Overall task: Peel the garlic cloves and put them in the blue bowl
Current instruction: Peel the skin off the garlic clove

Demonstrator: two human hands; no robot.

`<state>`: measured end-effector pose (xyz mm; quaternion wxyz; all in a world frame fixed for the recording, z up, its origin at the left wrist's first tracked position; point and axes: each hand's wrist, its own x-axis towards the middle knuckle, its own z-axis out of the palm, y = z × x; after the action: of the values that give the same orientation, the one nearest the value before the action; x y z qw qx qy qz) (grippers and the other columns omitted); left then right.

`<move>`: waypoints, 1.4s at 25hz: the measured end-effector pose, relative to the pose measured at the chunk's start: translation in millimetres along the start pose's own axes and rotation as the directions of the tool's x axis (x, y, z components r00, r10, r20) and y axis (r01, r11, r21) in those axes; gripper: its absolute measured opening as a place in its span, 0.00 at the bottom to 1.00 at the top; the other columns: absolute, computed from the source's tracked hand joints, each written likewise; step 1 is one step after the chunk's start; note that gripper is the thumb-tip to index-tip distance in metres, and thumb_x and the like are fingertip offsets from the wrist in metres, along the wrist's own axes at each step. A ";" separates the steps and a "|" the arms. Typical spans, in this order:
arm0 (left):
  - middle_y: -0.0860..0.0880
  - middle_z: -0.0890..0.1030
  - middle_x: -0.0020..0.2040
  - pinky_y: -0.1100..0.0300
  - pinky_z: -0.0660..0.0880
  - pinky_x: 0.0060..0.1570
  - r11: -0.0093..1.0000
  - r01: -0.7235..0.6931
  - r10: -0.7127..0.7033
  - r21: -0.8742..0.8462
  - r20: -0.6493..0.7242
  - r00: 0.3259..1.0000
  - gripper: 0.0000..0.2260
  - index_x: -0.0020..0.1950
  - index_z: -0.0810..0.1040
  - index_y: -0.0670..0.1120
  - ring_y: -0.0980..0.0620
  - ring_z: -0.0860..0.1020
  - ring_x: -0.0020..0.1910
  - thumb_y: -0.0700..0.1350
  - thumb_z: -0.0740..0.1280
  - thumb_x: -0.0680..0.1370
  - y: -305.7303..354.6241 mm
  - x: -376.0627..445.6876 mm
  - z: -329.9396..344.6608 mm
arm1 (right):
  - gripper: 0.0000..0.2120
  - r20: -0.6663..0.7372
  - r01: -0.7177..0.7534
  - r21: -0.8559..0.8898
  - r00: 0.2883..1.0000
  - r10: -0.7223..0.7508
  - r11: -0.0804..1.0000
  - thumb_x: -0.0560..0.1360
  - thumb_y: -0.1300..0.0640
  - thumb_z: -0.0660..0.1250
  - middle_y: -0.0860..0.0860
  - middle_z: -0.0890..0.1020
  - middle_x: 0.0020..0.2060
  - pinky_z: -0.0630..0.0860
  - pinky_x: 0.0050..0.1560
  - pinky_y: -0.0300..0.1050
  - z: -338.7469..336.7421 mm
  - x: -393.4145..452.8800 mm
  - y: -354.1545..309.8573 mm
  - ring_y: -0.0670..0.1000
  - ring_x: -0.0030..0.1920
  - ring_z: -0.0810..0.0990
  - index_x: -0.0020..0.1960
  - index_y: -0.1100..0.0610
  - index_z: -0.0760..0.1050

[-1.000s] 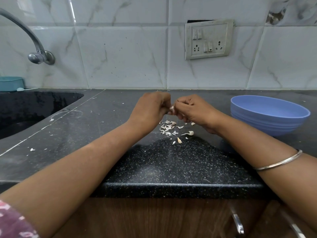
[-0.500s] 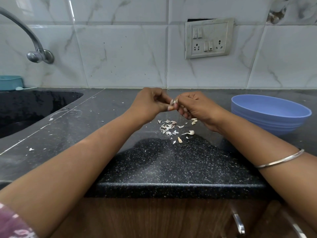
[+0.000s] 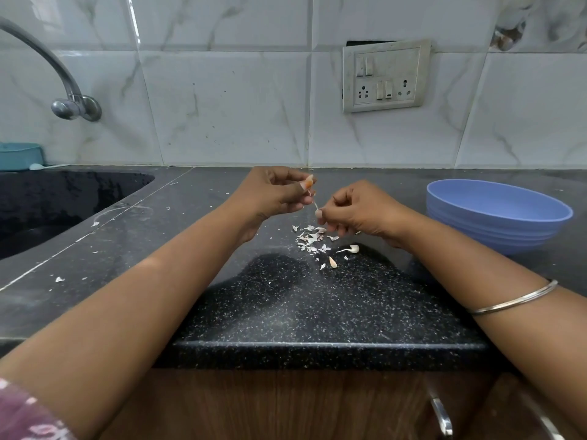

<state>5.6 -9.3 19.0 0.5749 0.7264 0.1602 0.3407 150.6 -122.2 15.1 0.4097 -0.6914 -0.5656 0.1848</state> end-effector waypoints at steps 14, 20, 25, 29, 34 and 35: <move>0.39 0.83 0.42 0.58 0.79 0.50 0.978 0.028 -0.032 0.206 0.017 0.999 0.06 0.50 0.81 0.39 0.50 0.82 0.41 0.37 0.70 0.74 0.2 -3.4 4.8 | 0.10 -0.232 0.163 0.143 0.964 -0.127 0.976 0.73 0.66 0.70 0.57 0.79 0.41 0.79 0.36 0.38 -6.4 6.0 -1.2 0.50 0.39 0.80 0.45 0.54 0.71; 0.41 0.83 0.41 0.59 0.79 0.51 0.980 0.034 -0.042 0.195 0.036 0.998 0.06 0.51 0.82 0.39 0.52 0.82 0.42 0.36 0.68 0.75 0.4 -3.9 3.5 | 0.11 -0.171 0.177 0.127 0.973 -0.154 0.976 0.73 0.67 0.69 0.55 0.81 0.40 0.80 0.40 0.40 -5.9 4.0 -0.8 0.50 0.40 0.81 0.47 0.57 0.69; 0.42 0.83 0.40 0.65 0.79 0.45 0.987 0.062 -0.073 0.150 0.066 0.995 0.07 0.52 0.82 0.39 0.55 0.81 0.39 0.37 0.67 0.76 0.3 -3.1 1.1 | 0.13 -0.143 0.225 0.034 0.965 -0.218 0.974 0.73 0.66 0.69 0.57 0.82 0.41 0.79 0.45 0.48 -7.5 4.1 0.4 0.53 0.41 0.81 0.44 0.53 0.67; 0.43 0.83 0.39 0.67 0.78 0.40 0.992 0.096 -0.103 0.078 0.088 0.991 0.07 0.52 0.81 0.38 0.56 0.81 0.37 0.37 0.67 0.76 0.2 -3.7 0.2 | 0.14 -0.142 0.241 0.013 0.961 -0.237 0.970 0.72 0.66 0.70 0.58 0.81 0.41 0.78 0.47 0.53 -8.5 3.5 0.4 0.54 0.41 0.79 0.44 0.51 0.67; 0.43 0.83 0.39 0.68 0.78 0.38 0.992 0.119 -0.122 0.035 0.096 0.988 0.07 0.52 0.81 0.37 0.56 0.81 0.37 0.36 0.67 0.76 0.8 -4.0 0.6 | 0.14 -0.157 0.243 0.007 0.958 -0.239 0.970 0.72 0.66 0.69 0.54 0.80 0.37 0.75 0.40 0.47 -8.2 2.9 -2.6 0.51 0.37 0.76 0.44 0.52 0.67; 0.43 0.83 0.39 0.68 0.77 0.38 0.992 0.120 -0.122 0.031 0.099 0.988 0.07 0.52 0.81 0.37 0.56 0.81 0.37 0.36 0.67 0.76 0.8 -4.2 1.0 | 0.14 -0.160 0.241 0.002 0.958 -0.237 0.971 0.72 0.66 0.69 0.54 0.79 0.37 0.75 0.39 0.45 -7.8 2.4 -3.3 0.50 0.36 0.76 0.44 0.52 0.67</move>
<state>3.1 -12.9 18.3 0.5928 0.7387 0.1789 0.2661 154.8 -122.7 22.8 0.4799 -0.6262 -0.6086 0.0843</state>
